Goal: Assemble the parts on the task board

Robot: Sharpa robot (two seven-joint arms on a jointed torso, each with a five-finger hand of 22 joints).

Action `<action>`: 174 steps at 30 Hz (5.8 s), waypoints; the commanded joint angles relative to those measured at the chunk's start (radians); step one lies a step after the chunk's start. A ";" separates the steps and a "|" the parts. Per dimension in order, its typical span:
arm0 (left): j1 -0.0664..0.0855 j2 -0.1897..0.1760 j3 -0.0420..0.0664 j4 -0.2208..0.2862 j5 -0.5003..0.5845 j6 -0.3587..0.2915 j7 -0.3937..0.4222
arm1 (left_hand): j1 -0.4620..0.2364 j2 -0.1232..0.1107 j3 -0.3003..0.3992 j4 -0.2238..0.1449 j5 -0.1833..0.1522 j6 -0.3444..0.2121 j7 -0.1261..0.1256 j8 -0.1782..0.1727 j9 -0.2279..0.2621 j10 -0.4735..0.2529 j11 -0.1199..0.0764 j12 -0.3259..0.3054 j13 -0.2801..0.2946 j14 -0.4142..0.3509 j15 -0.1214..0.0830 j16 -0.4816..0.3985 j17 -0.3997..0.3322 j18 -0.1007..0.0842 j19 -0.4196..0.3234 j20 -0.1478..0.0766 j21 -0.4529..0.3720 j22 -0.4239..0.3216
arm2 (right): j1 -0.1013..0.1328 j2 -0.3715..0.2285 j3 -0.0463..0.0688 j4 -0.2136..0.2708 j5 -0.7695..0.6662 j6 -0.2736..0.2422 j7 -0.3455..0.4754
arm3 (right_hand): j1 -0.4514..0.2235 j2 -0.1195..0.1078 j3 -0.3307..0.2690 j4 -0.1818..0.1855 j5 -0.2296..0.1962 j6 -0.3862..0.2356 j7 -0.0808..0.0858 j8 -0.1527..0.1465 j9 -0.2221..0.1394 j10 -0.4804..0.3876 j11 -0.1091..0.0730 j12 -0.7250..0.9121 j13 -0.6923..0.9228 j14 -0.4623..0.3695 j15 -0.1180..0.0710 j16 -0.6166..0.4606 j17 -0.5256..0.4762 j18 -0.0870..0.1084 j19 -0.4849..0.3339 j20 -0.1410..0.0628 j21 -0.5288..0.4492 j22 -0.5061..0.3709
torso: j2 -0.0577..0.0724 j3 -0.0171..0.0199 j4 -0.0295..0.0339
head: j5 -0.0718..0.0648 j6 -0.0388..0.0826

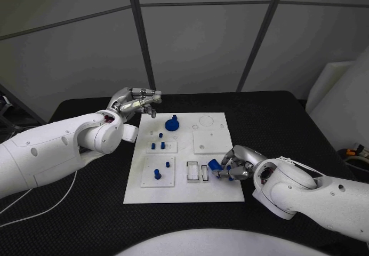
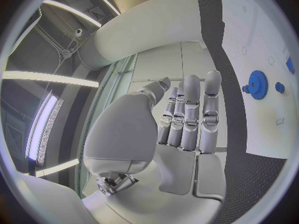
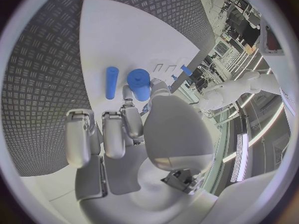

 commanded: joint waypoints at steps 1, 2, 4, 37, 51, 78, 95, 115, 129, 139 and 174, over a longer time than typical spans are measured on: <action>0.001 0.003 0.001 -0.001 0.002 0.006 0.009 | -0.003 0.009 -0.004 -0.001 -0.004 -0.004 0.004 -0.003 -0.001 -0.006 0.000 0.004 0.001 -0.005 -0.001 -0.004 -0.002 0.050 0.000 0.006 -0.006 -0.001 | 0.002 -0.005 0.002 0.026 0.024 -0.139 0.050 | 0.012 0.006 -0.003 -0.002 0.009 0.015 -0.008 0.004 0.005 0.012 -0.003 0.009 0.008 0.071 -0.008 0.009 0.060 -0.016 0.090 -0.004 0.015 0.240 | 0.000 -0.0018 0.0028 | -0.003 0.002; 0.001 0.003 0.001 -0.001 0.002 0.007 0.009 | -0.003 0.009 -0.004 -0.001 -0.004 -0.004 0.004 -0.003 -0.001 -0.006 0.000 0.004 0.001 -0.005 -0.001 -0.004 -0.002 0.050 0.000 0.006 -0.006 -0.001 | 0.002 -0.005 0.002 0.029 0.027 -0.151 0.058 | 0.013 0.008 -0.003 -0.002 0.010 0.016 -0.009 0.004 0.005 0.013 -0.003 0.010 0.010 0.072 -0.009 0.009 0.061 -0.016 0.092 -0.004 0.016 0.243 | 0.001 -0.0020 0.0043 | -0.003 0.003; 0.001 0.003 0.001 0.000 0.002 0.007 0.009 | -0.003 0.009 -0.004 -0.001 -0.004 -0.004 0.004 -0.003 -0.001 -0.006 0.000 0.004 0.001 -0.005 -0.001 -0.004 -0.002 0.050 0.000 0.006 -0.006 -0.001 | 0.002 -0.003 0.002 0.034 0.035 -0.169 0.073 | 0.014 0.012 -0.003 -0.002 0.013 0.019 -0.010 0.005 0.007 0.015 -0.005 0.011 0.011 0.072 -0.009 0.010 0.063 -0.017 0.094 -0.005 0.018 0.245 | 0.002 -0.0020 0.0057 | -0.001 0.005; 0.001 0.010 0.001 -0.001 0.019 0.011 0.006 | -0.003 0.010 -0.006 -0.001 -0.004 -0.004 0.004 -0.003 -0.001 -0.008 0.001 0.005 0.002 -0.005 -0.001 -0.004 -0.002 0.050 0.000 0.006 -0.007 -0.002 | 0.002 0.143 0.003 -0.047 0.119 0.012 0.065 | -0.063 0.058 -0.046 0.003 -0.009 0.079 -0.037 0.030 0.045 0.024 -0.026 -0.001 0.017 0.072 -0.027 0.011 0.068 -0.017 0.094 -0.021 0.018 0.246 | 0.002 -0.0008 0.0015 | 0.025 -0.008; 0.001 0.010 0.001 -0.002 0.019 0.013 0.005 | -0.003 0.010 -0.006 -0.001 -0.004 -0.004 0.004 -0.003 -0.001 -0.008 0.001 0.005 0.002 -0.005 -0.001 -0.004 -0.002 0.050 0.000 0.006 -0.007 -0.002 | 0.002 0.148 0.003 -0.053 0.117 0.028 0.047 | -0.170 0.065 -0.113 0.002 -0.185 0.079 -0.040 0.039 0.078 0.026 -0.029 -0.013 0.017 0.071 -0.031 0.007 0.063 -0.016 0.092 -0.027 0.016 0.243 | 0.002 -0.0010 0.0015 | 0.026 -0.005; 0.001 0.010 0.001 -0.006 0.019 0.013 0.004 | -0.003 0.010 -0.006 -0.001 -0.004 -0.004 0.004 -0.003 -0.001 -0.008 0.001 0.005 0.002 -0.005 -0.001 -0.004 -0.002 0.050 0.000 0.006 -0.007 -0.002 | 0.002 0.133 0.003 -0.047 0.032 0.002 0.028 | 0.007 0.083 -0.014 -0.080 -0.224 0.062 -0.049 0.054 0.150 0.025 -0.038 -0.034 0.025 0.070 -0.038 -0.001 0.055 -0.015 0.087 -0.031 0.011 0.238 | 0.001 -0.0003 0.0013 | 0.025 -0.004; 0.001 0.006 0.001 -0.004 0.019 0.012 0.004 | -0.001 0.011 -0.008 -0.002 -0.003 -0.006 0.004 -0.004 -0.001 -0.010 0.001 0.006 0.002 -0.005 -0.001 -0.004 -0.003 0.050 0.001 0.006 -0.009 -0.005 | 0.002 0.078 0.003 -0.011 0.062 -0.082 0.152 | 0.025 0.070 -0.022 -0.081 -0.213 0.043 -0.042 0.042 0.152 0.021 -0.033 -0.046 0.020 0.068 -0.035 -0.005 0.047 -0.012 0.080 -0.032 0.005 0.230 | 0.003 -0.0004 -0.0008 | 0.023 0.000; -0.003 0.000 0.001 0.003 0.019 0.012 0.010 | -0.001 0.011 -0.008 -0.002 -0.003 -0.006 0.004 -0.004 -0.001 -0.010 0.001 0.006 0.002 -0.005 -0.001 -0.004 -0.003 0.050 0.001 0.006 -0.009 -0.005 | 0.004 -0.144 0.005 0.047 -0.063 0.044 0.097 | 0.056 0.054 -0.040 -0.063 -0.198 0.023 0.002 -0.103 0.079 0.001 0.005 -0.091 -0.006 0.065 -0.002 -0.013 0.034 -0.008 0.069 0.000 -0.006 0.217 | 0.003 0.0013 -0.0049 | -0.009 0.007; -0.009 -0.001 0.001 0.005 0.019 0.016 0.011 | -0.001 0.010 -0.010 -0.002 -0.003 -0.007 0.005 -0.004 -0.001 -0.011 0.001 0.007 0.002 -0.005 -0.001 -0.004 -0.004 0.050 0.002 0.006 -0.010 -0.006 | 0.002 -0.115 0.004 0.015 -0.152 0.105 0.016 | 0.035 0.041 -0.061 -0.034 -0.194 0.057 -0.004 -0.110 0.076 0.006 0.000 -0.089 -0.002 0.066 -0.006 -0.013 0.038 -0.008 0.070 -0.001 -0.005 0.218 | 0.002 -0.0008 0.0009 | -0.020 0.001; -0.009 -0.002 0.001 0.003 0.019 0.017 0.010 | -0.001 0.011 -0.010 -0.001 -0.004 -0.007 0.005 -0.004 -0.001 -0.011 0.001 0.008 0.002 -0.005 -0.001 -0.004 -0.004 0.050 0.002 0.006 -0.011 -0.006 | 0.001 -0.072 0.004 -0.023 -0.139 0.125 0.025 | 0.033 0.041 -0.062 -0.030 -0.193 0.059 -0.005 -0.111 0.076 0.006 0.000 -0.089 -0.002 0.065 -0.006 -0.013 0.037 -0.008 0.069 -0.002 -0.006 0.217 | 0.002 -0.0009 -0.0011 | -0.016 -0.005; -0.010 -0.003 0.001 0.002 0.019 0.020 0.009 | -0.002 0.011 -0.012 -0.001 -0.004 -0.007 0.005 -0.004 -0.001 -0.012 0.001 0.009 0.002 -0.005 -0.001 -0.004 -0.004 0.050 0.002 0.006 -0.012 -0.007 | -0.018 -0.004 0.003 -0.046 -0.330 0.300 -0.112 | 0.217 0.040 0.067 -0.108 -0.086 0.096 -0.016 -0.151 0.071 -0.006 -0.013 -0.115 -0.006 0.066 -0.018 -0.016 0.041 -0.007 0.066 -0.014 -0.010 0.215 | 0.001 -0.0006 -0.0028 | -0.006 -0.009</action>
